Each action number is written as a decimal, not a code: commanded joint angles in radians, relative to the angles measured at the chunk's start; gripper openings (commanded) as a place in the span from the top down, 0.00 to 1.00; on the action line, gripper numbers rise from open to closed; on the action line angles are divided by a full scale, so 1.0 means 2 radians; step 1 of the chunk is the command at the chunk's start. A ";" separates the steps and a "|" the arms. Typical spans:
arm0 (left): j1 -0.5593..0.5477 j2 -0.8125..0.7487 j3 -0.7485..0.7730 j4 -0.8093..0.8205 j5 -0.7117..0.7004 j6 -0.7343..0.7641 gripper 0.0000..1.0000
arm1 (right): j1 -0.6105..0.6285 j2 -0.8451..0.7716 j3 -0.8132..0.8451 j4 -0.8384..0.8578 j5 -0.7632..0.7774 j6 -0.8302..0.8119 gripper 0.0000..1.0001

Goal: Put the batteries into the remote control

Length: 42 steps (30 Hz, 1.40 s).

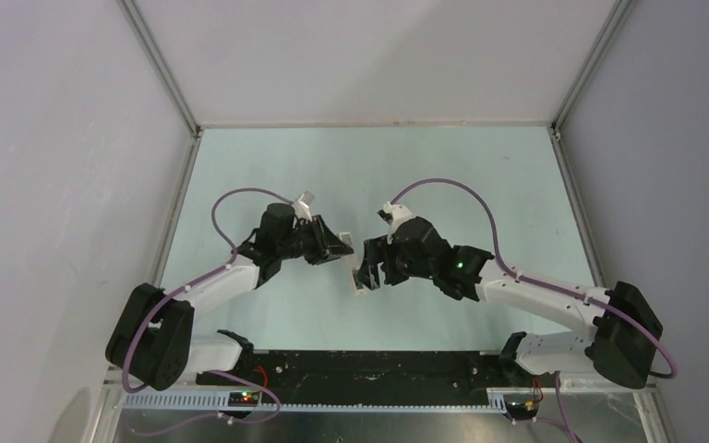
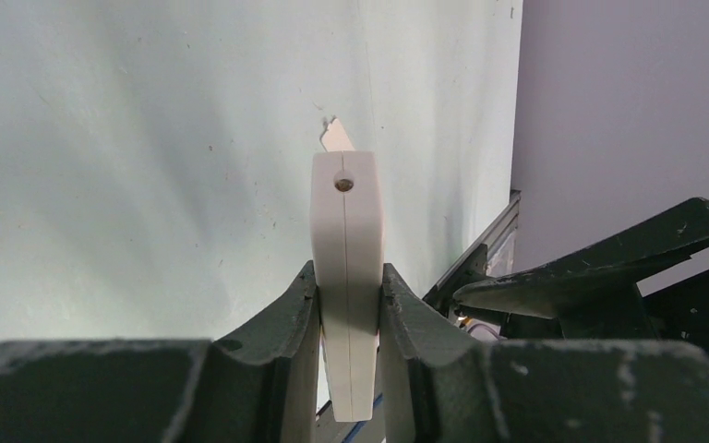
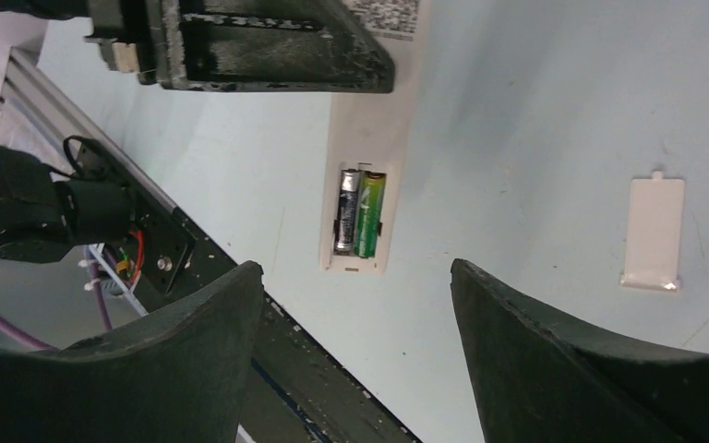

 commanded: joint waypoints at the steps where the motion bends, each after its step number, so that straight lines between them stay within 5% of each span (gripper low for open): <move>1: -0.003 -0.004 -0.007 0.026 -0.012 -0.003 0.99 | -0.004 -0.005 0.025 -0.009 0.048 -0.002 0.22; 13: -0.004 0.017 0.003 0.029 0.001 0.002 0.99 | 0.018 0.075 0.067 -0.004 -0.021 -0.037 0.17; 24: -0.004 0.004 0.001 0.029 0.026 -0.002 0.99 | 0.017 0.128 0.072 0.002 -0.009 -0.021 0.18; 30: -0.004 -0.008 0.001 0.030 0.035 -0.008 0.99 | 0.015 0.151 0.072 0.014 -0.031 -0.013 0.34; 38: -0.004 -0.018 -0.005 0.030 0.035 -0.011 0.96 | 0.016 0.153 0.072 0.023 -0.034 -0.006 0.72; 42: -0.004 -0.030 -0.013 0.027 0.019 -0.004 0.71 | 0.022 0.150 0.072 0.013 -0.014 -0.007 0.76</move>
